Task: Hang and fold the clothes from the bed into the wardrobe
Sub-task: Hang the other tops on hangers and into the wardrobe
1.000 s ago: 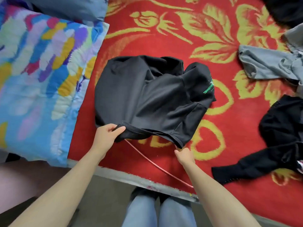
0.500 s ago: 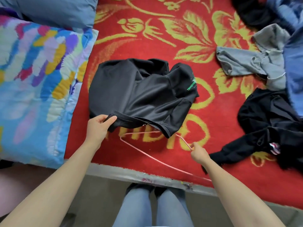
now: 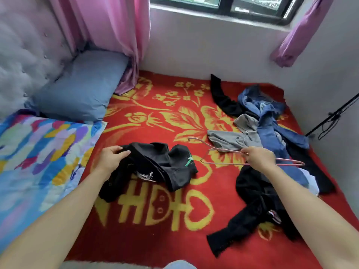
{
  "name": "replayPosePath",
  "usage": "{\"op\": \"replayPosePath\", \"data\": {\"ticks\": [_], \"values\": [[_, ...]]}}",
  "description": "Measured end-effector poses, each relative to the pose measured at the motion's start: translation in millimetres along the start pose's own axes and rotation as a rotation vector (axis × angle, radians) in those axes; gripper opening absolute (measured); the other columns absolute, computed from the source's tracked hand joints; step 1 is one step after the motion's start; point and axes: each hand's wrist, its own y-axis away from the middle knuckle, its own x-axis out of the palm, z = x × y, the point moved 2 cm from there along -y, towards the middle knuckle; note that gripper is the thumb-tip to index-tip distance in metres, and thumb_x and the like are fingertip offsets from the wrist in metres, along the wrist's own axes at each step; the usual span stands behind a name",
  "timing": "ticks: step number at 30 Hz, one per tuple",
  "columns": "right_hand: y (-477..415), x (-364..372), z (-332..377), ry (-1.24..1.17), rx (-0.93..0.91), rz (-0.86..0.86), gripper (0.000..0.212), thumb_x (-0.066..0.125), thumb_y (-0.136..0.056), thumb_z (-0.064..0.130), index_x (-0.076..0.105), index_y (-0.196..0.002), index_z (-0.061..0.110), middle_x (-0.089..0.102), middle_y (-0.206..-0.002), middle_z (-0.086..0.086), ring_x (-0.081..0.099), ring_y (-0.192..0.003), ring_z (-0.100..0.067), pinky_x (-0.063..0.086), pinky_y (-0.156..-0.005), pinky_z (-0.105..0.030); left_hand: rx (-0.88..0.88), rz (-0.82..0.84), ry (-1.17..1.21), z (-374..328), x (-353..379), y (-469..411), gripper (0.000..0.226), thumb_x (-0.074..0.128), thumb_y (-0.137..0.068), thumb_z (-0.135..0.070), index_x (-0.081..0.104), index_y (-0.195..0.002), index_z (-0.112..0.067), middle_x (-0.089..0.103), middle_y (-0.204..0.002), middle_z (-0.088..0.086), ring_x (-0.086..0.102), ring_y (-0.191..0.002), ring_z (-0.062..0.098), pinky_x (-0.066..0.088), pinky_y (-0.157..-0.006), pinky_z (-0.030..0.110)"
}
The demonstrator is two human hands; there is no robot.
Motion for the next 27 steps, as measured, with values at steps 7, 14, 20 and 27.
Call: {"op": "replayPosePath", "data": {"ticks": [7, 14, 20, 27], "values": [[0, -85, 28, -0.897, -0.281, -0.216, 0.015, 0.064, -0.087, 0.016, 0.071, -0.100, 0.013, 0.062, -0.077, 0.017, 0.059, -0.073, -0.006, 0.046, -0.079, -0.035, 0.083, 0.118, -0.010, -51, -17, -12, 0.015, 0.067, -0.083, -0.003, 0.065, -0.071, -0.010, 0.064, -0.058, -0.003, 0.055, -0.046, -0.003, 0.044, -0.049, 0.009], [7, -131, 40, -1.241, -0.517, -0.237, 0.014, 0.071, -0.079, 0.018, 0.077, -0.075, 0.029, 0.059, -0.049, 0.018, 0.045, -0.045, 0.001, 0.035, -0.050, -0.010, 0.212, 0.109, 0.137, -96, -53, 3, 0.012, 0.060, -0.087, -0.003, 0.066, -0.079, -0.007, 0.064, -0.056, -0.009, 0.056, -0.048, -0.001, 0.044, -0.048, 0.010], [7, -154, 23, -1.321, -0.614, -0.251, 0.039, 0.064, -0.082, 0.008, 0.074, -0.066, 0.043, 0.054, -0.050, 0.014, 0.036, -0.044, -0.002, 0.030, -0.045, -0.010, 0.253, 0.019, 0.265, -103, -80, 20, 0.010, 0.056, -0.089, -0.001, 0.066, -0.086, -0.004, 0.068, -0.062, -0.007, 0.061, -0.053, 0.000, 0.048, -0.053, 0.010], [7, -158, 19, -1.277, -0.617, -0.239, 0.048, 0.058, -0.089, 0.002, 0.074, -0.066, 0.041, 0.046, -0.045, 0.011, 0.034, -0.043, -0.003, 0.030, -0.043, -0.011, 0.243, -0.071, 0.358, -96, -90, 30, 0.014, 0.057, -0.090, -0.003, 0.068, -0.082, -0.007, 0.070, -0.063, -0.007, 0.063, -0.055, 0.001, 0.050, -0.055, 0.011]]}}
